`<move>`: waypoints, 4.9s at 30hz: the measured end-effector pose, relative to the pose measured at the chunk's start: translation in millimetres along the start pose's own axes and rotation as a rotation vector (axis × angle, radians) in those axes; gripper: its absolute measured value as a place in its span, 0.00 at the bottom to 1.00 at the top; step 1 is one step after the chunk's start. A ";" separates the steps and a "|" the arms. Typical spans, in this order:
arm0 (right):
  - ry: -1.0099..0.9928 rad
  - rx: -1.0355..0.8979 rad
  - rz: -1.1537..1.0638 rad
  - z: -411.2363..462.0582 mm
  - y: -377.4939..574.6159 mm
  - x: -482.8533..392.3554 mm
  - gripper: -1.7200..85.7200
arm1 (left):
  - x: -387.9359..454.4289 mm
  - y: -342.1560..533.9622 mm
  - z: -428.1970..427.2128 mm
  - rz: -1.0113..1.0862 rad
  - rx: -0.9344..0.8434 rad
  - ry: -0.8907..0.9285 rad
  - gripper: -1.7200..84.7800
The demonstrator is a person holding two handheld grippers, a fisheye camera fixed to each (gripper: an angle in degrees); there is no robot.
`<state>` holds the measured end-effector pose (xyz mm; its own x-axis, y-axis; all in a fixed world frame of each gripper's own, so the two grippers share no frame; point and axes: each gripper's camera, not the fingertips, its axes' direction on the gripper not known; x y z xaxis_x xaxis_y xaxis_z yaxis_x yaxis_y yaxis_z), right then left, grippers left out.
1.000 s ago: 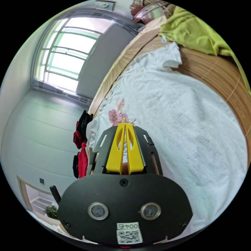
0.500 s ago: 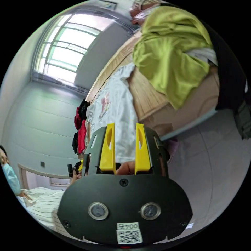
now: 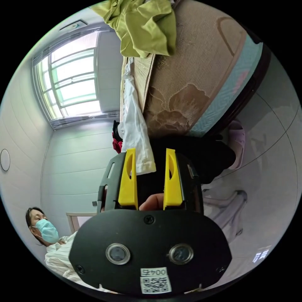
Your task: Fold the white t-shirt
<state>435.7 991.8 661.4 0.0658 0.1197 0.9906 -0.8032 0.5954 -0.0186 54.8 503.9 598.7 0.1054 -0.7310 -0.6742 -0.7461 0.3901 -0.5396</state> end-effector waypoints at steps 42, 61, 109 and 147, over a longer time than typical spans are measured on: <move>0.219 -0.149 -0.129 -13.6 105.6 -139.0 0.02 | 37.1 126.1 -75.1 0.039 -0.048 -0.108 0.03; 1.133 -0.123 -0.840 339.1 21.4 -176.1 0.02 | 322.4 -26.5 173.2 0.670 0.099 -0.744 0.03; 0.551 0.316 -0.160 236.9 -215.1 141.2 0.03 | 412.9 -73.7 312.1 0.721 0.001 -0.829 0.02; 1.478 0.172 -1.216 604.6 54.3 206.9 0.07 | 406.1 -165.0 343.1 0.737 0.008 -0.866 0.02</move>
<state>47.7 568.6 947.1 0.8541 0.2955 -0.4280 0.0199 0.8037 0.5947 446.2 334.8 241.0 0.0643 0.3094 -0.9488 -0.8108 0.5705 0.1311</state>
